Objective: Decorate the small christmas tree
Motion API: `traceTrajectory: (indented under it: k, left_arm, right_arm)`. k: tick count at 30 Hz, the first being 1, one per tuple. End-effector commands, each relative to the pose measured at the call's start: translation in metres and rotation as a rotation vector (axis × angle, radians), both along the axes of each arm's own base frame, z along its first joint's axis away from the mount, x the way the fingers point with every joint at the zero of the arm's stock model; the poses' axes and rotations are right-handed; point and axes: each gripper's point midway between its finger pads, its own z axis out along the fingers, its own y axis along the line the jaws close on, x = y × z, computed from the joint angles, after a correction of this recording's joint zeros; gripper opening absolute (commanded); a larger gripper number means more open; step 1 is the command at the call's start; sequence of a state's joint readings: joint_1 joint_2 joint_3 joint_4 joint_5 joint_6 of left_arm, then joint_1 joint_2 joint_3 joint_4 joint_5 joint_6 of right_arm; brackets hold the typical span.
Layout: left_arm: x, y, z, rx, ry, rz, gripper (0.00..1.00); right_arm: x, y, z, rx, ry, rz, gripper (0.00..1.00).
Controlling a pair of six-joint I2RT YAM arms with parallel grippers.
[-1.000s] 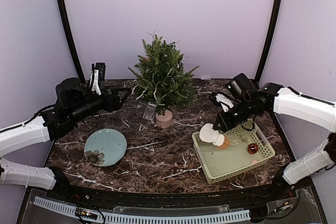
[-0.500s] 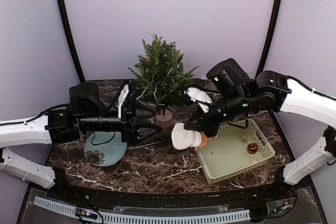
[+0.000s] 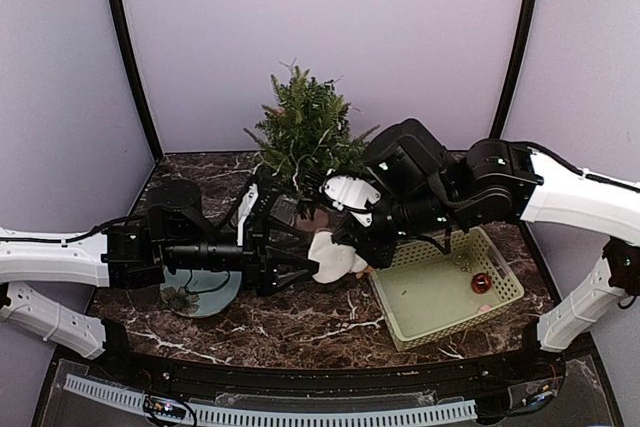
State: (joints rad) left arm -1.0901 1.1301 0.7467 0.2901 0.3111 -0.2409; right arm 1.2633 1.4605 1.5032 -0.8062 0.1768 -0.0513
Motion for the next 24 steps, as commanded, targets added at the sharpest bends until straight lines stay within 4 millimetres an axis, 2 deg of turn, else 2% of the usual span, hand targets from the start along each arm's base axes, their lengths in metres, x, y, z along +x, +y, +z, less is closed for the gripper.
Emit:
traceTrajectory:
  k: [1,5,10,13,18,20,22,24]
  left_arm:
    - [0.007,-0.003,0.015,-0.074,0.008,0.058,0.8]
    - [0.01,0.0,0.022,-0.115,0.005,0.085,0.77]
    - [0.014,0.001,0.022,-0.115,0.0,0.11,0.61]
    - [0.014,0.005,0.024,-0.118,-0.011,0.121,0.46]
    - [0.012,0.01,0.036,-0.15,-0.035,0.119,0.28]
    - [0.011,0.012,0.041,-0.163,-0.046,0.117,0.18]
    - [0.01,0.014,0.047,-0.179,-0.058,0.12,0.03]
    - [0.011,0.017,0.052,-0.194,-0.066,0.132,0.0]
  right_arm:
    - [0.0,0.01,0.047,0.143,-0.09,0.012,0.0]
    - [-0.005,0.016,0.049,0.154,-0.093,0.039,0.0]
    - [-0.005,0.019,0.057,0.186,-0.108,0.038,0.0]
    - [-0.004,0.02,0.066,0.216,-0.122,0.036,0.0]
    - [-0.002,0.021,0.079,0.257,-0.148,0.028,0.0]
    - [-0.002,0.022,0.083,0.269,-0.156,0.031,0.0]
    - [-0.001,0.023,0.085,0.279,-0.16,0.031,0.0]
    - [-0.001,0.024,0.088,0.292,-0.163,0.028,0.0]
